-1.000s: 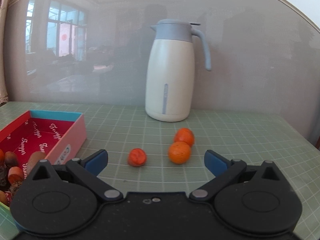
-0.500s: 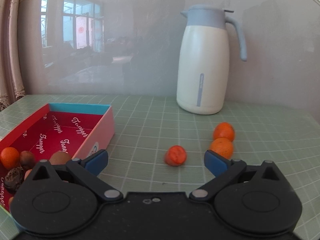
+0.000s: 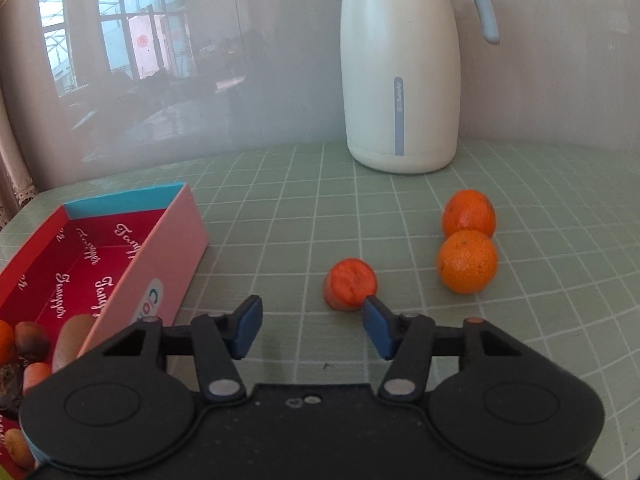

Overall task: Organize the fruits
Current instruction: 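Move the right tool to the cut orange fruit piece and close on it, then carry the fruit piece with the right tool into the red box and open, then move the left tool to a mandarin orange and grasp it, then carry the mandarin with the left tool into the red box and open, then move the right tool to the last mandarin orange and grasp it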

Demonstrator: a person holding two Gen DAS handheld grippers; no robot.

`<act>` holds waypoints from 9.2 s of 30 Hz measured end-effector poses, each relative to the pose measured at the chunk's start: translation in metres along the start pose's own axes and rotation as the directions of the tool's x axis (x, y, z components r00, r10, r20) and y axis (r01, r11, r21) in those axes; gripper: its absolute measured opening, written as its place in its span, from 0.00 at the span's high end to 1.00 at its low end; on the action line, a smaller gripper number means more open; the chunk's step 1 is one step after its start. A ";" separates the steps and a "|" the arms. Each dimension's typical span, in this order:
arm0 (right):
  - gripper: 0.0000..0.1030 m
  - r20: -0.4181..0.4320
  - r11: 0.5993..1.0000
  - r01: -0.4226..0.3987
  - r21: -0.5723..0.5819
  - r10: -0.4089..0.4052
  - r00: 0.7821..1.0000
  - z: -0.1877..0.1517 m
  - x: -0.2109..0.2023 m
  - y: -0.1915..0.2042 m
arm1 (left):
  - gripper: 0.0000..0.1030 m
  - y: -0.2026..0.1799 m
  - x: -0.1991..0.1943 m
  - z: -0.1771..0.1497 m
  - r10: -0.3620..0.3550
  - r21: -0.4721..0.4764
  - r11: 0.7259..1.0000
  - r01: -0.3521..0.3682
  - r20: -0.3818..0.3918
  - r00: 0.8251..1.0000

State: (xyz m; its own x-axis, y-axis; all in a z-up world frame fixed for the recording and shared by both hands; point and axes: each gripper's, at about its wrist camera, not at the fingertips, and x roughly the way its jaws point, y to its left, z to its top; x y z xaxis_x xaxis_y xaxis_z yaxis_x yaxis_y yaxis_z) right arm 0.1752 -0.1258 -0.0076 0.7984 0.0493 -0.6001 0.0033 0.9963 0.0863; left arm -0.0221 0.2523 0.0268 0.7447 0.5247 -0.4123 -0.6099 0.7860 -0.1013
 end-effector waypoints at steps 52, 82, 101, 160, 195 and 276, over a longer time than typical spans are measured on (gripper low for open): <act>0.72 -0.001 0.996 -0.063 -0.066 0.063 0.998 0.008 0.016 0.018 | 0.18 0.004 0.008 0.001 0.004 -0.026 1.000 -0.005 -0.035 0.999; 0.19 0.209 0.928 -0.242 -0.283 0.305 0.929 0.002 -0.080 0.057 | 0.18 -0.049 -0.010 -0.005 -0.090 0.065 0.994 0.090 -0.006 0.996; 0.00 0.299 0.945 0.292 0.146 -0.323 0.898 -0.010 -0.103 -0.159 | 0.18 -0.269 -0.077 -0.047 -0.493 0.336 0.799 0.499 -0.110 0.863; 0.00 0.265 0.866 0.445 0.228 -0.495 0.827 -0.025 -0.108 -0.212 | 0.62 -0.465 -0.054 -0.119 -0.569 0.428 0.608 0.668 -0.351 0.743; 0.00 0.284 0.923 0.382 0.043 -0.378 0.881 -0.016 -0.078 -0.132 | 0.62 -0.238 0.007 -0.023 -0.330 0.331 0.868 0.371 -0.173 0.928; 0.33 0.029 0.985 0.144 0.094 -0.147 0.989 0.040 0.049 -0.099 | 0.03 -0.107 -0.003 -0.018 -0.108 0.190 0.976 0.105 0.004 0.994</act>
State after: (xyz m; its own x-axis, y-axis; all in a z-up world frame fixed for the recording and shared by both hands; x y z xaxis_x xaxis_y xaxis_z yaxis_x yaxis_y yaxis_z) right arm 0.2379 -0.2251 -0.0134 0.8066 -0.0998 -0.5825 0.1744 0.9820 0.0732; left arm 0.0363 0.1605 0.0222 0.8075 0.4381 -0.3950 -0.4653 0.8847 0.0299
